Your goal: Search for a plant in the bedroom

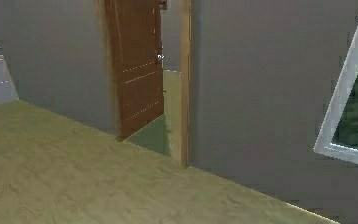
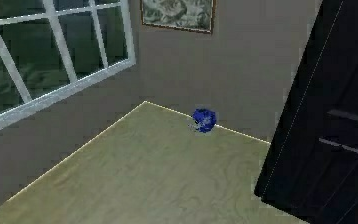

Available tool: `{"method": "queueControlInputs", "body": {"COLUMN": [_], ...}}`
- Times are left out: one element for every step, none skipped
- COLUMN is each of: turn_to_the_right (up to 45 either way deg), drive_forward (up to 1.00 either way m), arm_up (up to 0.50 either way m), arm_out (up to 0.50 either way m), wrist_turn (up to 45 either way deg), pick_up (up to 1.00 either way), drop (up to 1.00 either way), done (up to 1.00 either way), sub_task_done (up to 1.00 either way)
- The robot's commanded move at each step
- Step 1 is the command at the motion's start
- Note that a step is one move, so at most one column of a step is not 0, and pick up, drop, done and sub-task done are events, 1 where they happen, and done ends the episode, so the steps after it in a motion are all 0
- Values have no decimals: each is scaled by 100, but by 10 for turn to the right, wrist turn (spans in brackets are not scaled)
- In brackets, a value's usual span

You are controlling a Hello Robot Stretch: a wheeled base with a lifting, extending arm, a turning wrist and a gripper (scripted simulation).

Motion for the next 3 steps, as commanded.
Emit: {"method": "queueControlInputs", "body": {"turn_to_the_right": [-120, 0, -60], "drive_forward": [0, 15, 0], "arm_up": [0, 0, 0], "arm_out": [0, 0, 0], "wrist_turn": [0, 0, 0], "pick_up": [0, 0, 0], "drop": [0, 0, 0], "done": [0, 0, 0], "sub_task_done": [0, 0, 0]}}
